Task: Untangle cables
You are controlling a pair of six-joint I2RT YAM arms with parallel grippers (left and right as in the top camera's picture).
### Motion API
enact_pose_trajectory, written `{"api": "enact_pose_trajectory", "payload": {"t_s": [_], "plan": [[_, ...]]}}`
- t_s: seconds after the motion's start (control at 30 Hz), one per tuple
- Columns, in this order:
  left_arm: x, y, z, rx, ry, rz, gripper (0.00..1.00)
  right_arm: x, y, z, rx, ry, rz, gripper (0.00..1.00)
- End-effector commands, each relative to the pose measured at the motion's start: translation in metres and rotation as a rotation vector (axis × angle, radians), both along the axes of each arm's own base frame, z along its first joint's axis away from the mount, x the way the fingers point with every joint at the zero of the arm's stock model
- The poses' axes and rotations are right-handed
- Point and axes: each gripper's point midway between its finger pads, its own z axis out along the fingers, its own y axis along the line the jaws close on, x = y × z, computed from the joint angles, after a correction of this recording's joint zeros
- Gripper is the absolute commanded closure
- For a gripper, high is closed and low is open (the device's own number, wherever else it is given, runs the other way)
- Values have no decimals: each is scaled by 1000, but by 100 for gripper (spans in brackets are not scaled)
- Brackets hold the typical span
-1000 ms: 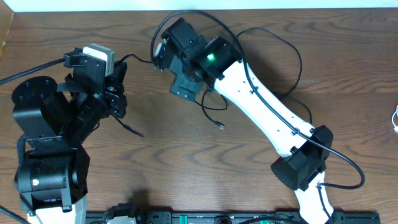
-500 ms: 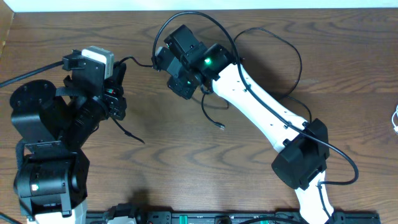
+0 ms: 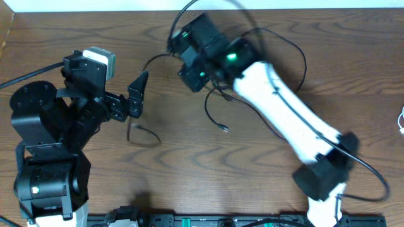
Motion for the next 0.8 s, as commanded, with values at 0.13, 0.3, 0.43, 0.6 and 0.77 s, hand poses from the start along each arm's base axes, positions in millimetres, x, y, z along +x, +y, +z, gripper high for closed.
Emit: {"api": "enact_pose_trajectory", "payload": {"t_s": [0.13,0.3,0.43,0.6,0.77], "plan": [[-2,0,3,-2,-6,5,2,17,-123,118,0,-270,-337,99],[-3,0,0,-3,7,5,2,26,-243,177,-68,-460,-675,99],[-3,0,0,-10,12,7,2,26,-340,213,-83,-570,-935,99],[-4,0,-3,-11,22,7,2,16,-434,249,3,-677,-1159,99],[-4,0,-6,-12,38,7,2,0,-497,256,269,-637,-1324,99]]}}
